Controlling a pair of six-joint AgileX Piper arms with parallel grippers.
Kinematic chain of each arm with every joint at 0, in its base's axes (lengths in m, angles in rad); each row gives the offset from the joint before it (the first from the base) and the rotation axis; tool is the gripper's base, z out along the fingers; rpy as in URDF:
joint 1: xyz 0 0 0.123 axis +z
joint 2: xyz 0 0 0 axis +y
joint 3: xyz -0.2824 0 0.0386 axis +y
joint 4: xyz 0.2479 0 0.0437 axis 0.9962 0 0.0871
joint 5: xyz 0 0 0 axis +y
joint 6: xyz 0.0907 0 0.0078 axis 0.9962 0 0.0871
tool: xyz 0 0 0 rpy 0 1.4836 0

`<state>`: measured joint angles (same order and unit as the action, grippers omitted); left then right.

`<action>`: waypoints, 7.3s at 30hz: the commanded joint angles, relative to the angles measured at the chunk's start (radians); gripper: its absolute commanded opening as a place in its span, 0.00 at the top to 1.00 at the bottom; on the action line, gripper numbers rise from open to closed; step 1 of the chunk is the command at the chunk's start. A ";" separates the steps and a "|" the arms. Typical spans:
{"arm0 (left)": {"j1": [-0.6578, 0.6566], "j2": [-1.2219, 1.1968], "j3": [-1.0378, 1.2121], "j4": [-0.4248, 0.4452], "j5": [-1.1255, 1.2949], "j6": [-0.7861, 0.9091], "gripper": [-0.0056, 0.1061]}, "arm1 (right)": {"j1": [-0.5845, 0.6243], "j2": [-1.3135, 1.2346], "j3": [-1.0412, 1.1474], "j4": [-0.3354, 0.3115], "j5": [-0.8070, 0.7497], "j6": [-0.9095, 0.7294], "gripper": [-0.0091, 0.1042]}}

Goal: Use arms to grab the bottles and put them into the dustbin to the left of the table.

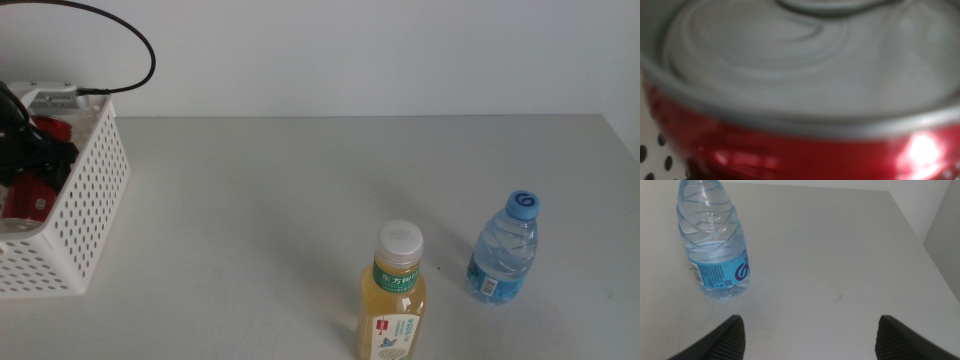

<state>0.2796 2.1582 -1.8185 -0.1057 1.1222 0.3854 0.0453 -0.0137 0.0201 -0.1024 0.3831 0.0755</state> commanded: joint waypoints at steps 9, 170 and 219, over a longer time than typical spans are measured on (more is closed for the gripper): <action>0.000 -0.016 -0.033 -0.017 0.058 -0.022 0.77 | -0.005 -0.022 -0.001 -0.012 -0.062 -0.013 0.33; -1.095 -0.370 1.254 0.390 -2.156 -0.649 0.11 | -0.005 -0.022 -0.001 -0.012 -0.062 -0.013 0.33; -1.006 -0.816 1.052 0.761 -1.291 -1.100 0.94 | -0.005 -0.022 -0.001 -0.012 -0.062 -0.013 0.33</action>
<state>-0.7258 1.4241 -0.6903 0.6137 -0.1651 -0.6407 0.0453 -0.0137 0.0201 -0.1024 0.3831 0.0755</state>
